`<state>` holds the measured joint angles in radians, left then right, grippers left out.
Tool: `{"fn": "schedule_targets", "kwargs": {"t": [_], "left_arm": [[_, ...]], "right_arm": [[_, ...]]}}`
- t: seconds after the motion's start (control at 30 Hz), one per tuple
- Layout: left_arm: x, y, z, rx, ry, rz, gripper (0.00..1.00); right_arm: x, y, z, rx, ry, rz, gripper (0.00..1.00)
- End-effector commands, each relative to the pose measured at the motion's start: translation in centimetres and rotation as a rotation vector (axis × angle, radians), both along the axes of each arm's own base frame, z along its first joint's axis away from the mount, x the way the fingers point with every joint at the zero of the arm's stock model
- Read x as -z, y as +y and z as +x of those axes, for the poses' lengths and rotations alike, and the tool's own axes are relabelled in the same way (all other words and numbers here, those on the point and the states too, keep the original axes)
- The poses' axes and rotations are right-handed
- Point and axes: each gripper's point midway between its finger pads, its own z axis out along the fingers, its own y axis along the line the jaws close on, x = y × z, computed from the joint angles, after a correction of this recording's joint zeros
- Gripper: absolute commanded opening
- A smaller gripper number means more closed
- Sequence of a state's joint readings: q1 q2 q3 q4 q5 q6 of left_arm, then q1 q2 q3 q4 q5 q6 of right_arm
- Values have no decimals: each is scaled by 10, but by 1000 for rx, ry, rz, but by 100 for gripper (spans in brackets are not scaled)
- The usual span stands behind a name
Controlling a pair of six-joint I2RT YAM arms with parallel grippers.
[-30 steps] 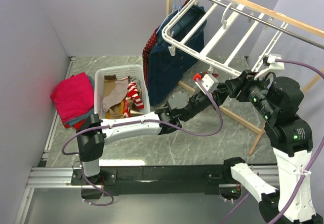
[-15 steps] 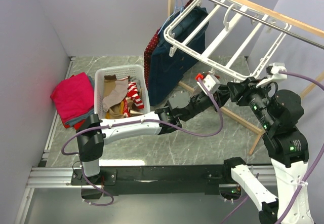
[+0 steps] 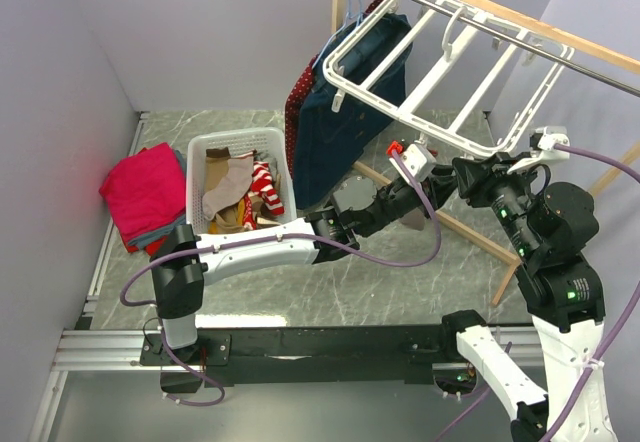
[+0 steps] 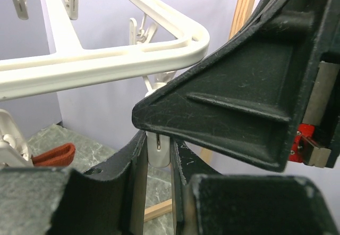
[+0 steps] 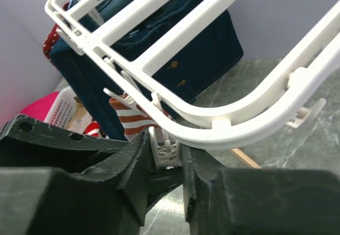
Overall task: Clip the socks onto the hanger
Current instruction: Open the clamp at the hanger, then pick up the sock from the bin.
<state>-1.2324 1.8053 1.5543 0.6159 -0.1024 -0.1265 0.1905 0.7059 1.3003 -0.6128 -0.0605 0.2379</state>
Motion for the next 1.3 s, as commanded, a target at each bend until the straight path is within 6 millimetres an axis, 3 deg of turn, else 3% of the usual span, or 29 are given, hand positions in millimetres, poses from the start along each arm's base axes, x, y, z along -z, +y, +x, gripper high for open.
{"fn": "schedule_targets", "kwargs": {"t": [0.0,0.17,0.27,0.3,0.33,0.37,0.43,0.53,0.6,0.63,0.77,0.8,0.83,0.93,1.0,1.03,1.13,1.27], "left_arm": [[-4,-6,-26,97,-4,16,21],[-3,4,-27,85,3,28,35],[1,14,-30,83,15,43,51],[2,17,-30,81,21,46,61],[12,21,-29,71,37,67,67],[4,30,-32,69,41,52,71],[15,39,-32,56,63,78,80],[7,73,-32,3,102,65,90],[17,91,-22,-63,158,92,96],[20,105,-23,-81,184,94,97],[51,163,15,-285,332,138,96],[72,180,26,-355,381,199,96],[82,197,32,-395,436,193,96],[125,271,80,-634,556,271,97],[141,303,96,-732,600,313,97],[156,335,113,-821,645,346,96],[179,384,147,-918,732,382,98],[209,423,193,-1015,837,469,99]], "right_arm": [[-28,-4,9,30,-119,24,25],[-18,-5,7,32,-100,8,15],[-17,-6,6,33,-99,0,11],[-16,-6,6,36,-96,-2,11],[-16,-7,6,36,-96,-3,10],[-14,-7,6,38,-94,-6,10],[-10,-7,7,39,-90,-8,9],[-6,-7,7,39,-80,-7,6],[-4,-7,6,39,-78,-6,6],[-2,-8,6,42,-77,-8,6],[1,-8,5,44,-72,-15,6],[1,-8,4,39,-72,-15,6],[2,-7,3,33,-72,-13,6],[3,-5,2,24,-71,-10,6],[3,-4,0,16,-73,-10,6],[2,-4,0,13,-71,-10,6],[-1,-3,-2,6,-79,-9,6],[-1,-1,-2,-5,-78,-5,6]]}}
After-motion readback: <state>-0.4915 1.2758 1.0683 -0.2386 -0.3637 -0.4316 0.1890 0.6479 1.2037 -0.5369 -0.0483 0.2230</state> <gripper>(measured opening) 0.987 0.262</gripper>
